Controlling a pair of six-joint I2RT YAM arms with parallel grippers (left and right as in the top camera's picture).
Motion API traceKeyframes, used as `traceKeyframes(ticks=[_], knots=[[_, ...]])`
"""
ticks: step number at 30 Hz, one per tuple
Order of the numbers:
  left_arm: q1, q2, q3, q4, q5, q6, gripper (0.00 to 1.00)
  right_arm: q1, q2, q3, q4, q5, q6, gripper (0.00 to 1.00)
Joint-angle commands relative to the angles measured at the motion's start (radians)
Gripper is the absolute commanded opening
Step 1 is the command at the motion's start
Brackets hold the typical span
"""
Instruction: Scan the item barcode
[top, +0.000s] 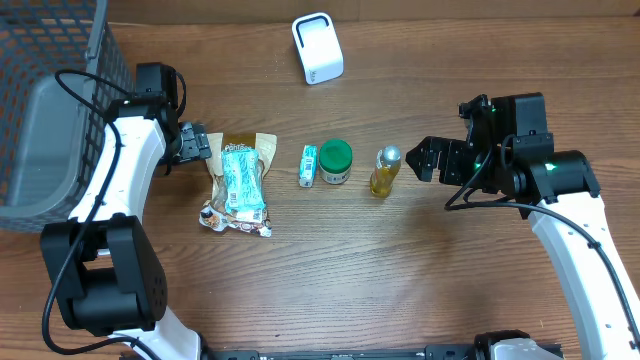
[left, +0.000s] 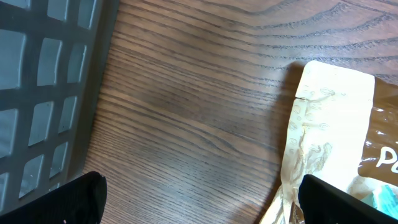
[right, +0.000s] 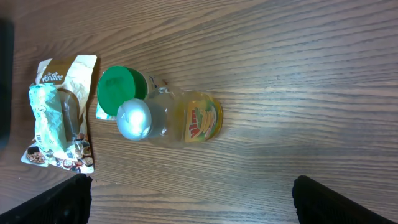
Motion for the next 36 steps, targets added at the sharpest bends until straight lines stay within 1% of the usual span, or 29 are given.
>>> traceKeyframes(ticks=[1,10,20,23,27,32,36], knots=[[0.002,-0.001,0.005,0.002,-0.013,0.004,1.0,-0.003,-0.008,0.015,0.006,-0.019,0.004,1.0],[0.002,-0.001,0.005,0.002,-0.013,0.004,1.0,-0.001,0.009,0.015,0.006,-0.032,0.08,1.0],[0.002,-0.001,0.005,0.002,-0.013,0.004,0.99,0.066,0.029,0.015,0.032,-0.021,0.083,1.0],[0.002,-0.001,0.005,0.002,-0.013,0.004,1.0,0.106,0.031,0.015,0.049,0.031,0.118,1.0],[0.002,-0.001,0.005,0.002,-0.013,0.004,1.0,0.19,0.035,0.015,0.071,0.169,0.188,1.0],[0.002,-0.001,0.005,0.002,-0.014,0.004,1.0,0.279,0.063,0.015,0.108,0.252,0.199,1.0],[0.002,-0.001,0.005,0.002,-0.013,0.004,1.0,0.31,0.09,0.025,0.119,0.286,0.226,1.0]])
